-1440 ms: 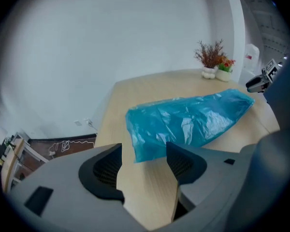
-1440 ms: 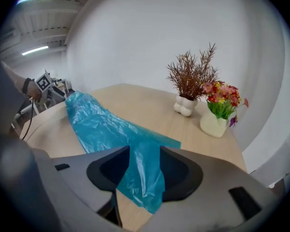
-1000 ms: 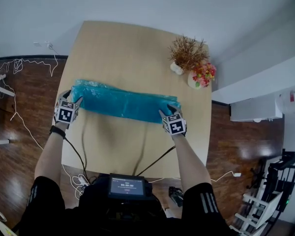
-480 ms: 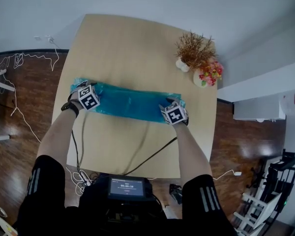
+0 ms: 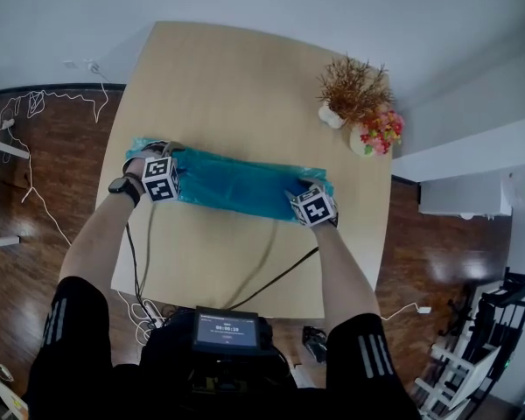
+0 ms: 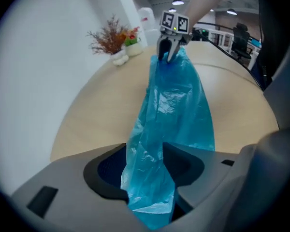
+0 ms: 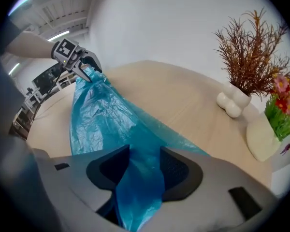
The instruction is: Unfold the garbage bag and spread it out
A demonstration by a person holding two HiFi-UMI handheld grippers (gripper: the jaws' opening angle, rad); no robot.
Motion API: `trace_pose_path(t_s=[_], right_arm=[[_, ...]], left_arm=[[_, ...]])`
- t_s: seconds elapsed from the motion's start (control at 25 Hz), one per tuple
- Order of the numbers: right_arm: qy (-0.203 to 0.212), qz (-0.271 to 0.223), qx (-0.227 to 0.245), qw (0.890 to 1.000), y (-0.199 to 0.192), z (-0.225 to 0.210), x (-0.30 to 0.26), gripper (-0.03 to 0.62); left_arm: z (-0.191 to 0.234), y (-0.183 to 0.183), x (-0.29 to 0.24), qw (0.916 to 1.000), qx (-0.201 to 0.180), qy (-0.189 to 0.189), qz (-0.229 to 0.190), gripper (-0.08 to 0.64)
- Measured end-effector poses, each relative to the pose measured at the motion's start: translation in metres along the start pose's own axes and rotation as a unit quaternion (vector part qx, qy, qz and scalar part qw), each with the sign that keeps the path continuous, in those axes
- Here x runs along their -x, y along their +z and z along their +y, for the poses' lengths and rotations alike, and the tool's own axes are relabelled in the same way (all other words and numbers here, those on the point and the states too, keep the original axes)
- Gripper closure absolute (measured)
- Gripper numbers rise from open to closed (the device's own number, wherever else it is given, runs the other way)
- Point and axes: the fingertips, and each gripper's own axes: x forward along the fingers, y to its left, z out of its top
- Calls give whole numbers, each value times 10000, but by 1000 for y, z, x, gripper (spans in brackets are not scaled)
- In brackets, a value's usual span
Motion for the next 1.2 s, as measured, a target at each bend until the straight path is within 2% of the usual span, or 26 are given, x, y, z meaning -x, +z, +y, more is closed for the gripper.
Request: trace_pose_path(t_s=[0.08, 0.16, 0.2, 0.36, 0.48, 0.52, 0.64, 0.76, 0.88, 1.0, 1.2], right_arm=[[-34, -11, -67, 10000, -5, -2, -3, 359], [-50, -17, -54, 10000, -1, 1, 1, 359], [-33, -38, -33, 10000, 3, 4, 4, 359], [42, -18, 143, 9999, 5, 14, 4, 359], [19, 1, 260, 9997, 4, 16, 5, 359], [7, 2, 284, 9996, 3, 16, 5, 359], [-10, 11, 285, 9996, 3, 15, 6, 359], [-5, -2, 266, 9996, 4, 16, 6, 359], [-23, -12, 310, 9995, 5, 17, 6, 359], [-24, 34, 306, 9995, 2, 17, 5, 359], [-115, 74, 639, 9979, 6, 21, 12, 367]], left_arm=[[-8, -9, -10, 9993, -204, -206, 234, 322], [-10, -17, -16, 9985, -247, -289, 389, 374], [-9, -19, -17, 9984, -225, -268, 434, 417], [-9, -22, -21, 9988, -52, -170, 465, 514], [1, -20, -20, 9986, -87, 190, 481, 509], [4, -20, -21, 9983, -84, 249, 515, 461], [1, -25, -25, 9973, -58, 53, 729, 422], [-9, -30, -29, 9961, 6, -224, 855, 423], [-15, -31, -30, 9959, -127, -245, 861, 472], [-17, -31, -30, 9957, -394, -83, 833, 551], [-10, -25, -16, 9945, -684, 471, 646, 560]])
